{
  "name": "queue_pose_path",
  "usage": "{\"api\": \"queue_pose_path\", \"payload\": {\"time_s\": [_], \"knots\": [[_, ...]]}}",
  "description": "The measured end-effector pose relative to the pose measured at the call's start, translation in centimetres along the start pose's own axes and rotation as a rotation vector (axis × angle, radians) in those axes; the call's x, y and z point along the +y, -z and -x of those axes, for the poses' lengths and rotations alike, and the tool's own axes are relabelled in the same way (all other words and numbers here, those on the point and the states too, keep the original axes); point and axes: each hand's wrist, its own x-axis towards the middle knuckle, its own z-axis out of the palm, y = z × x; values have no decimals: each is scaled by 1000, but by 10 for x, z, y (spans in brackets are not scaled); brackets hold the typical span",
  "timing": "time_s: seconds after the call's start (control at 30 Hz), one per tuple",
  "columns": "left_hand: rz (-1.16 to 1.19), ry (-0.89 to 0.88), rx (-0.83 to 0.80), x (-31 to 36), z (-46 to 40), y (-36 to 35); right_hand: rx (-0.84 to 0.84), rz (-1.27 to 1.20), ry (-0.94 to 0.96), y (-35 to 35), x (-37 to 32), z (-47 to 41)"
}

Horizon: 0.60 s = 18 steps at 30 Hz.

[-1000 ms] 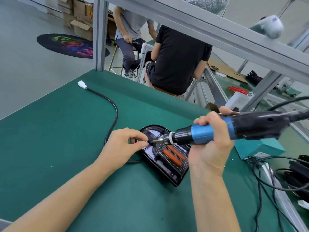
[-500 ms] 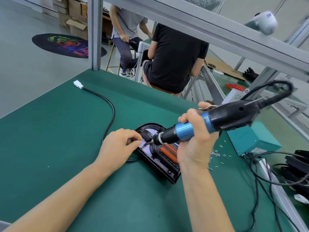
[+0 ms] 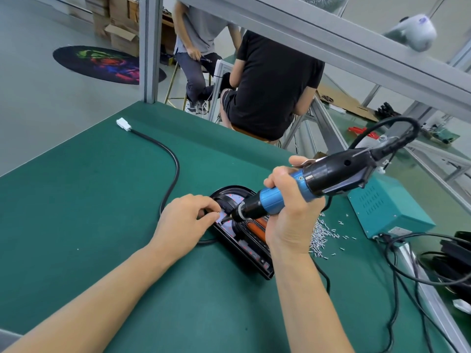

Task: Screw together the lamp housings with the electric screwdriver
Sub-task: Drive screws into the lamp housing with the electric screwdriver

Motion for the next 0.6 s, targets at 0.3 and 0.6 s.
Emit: {"api": "queue_pose_path", "payload": {"time_s": [0.3, 0.6], "knots": [[-81, -49, -6, 1, -1, -1, -45, 16, -1, -2, -1, -1], [-73, -54, 2, 1, -1, -2, -42, 5, -17, -3, -2, 2]]}}
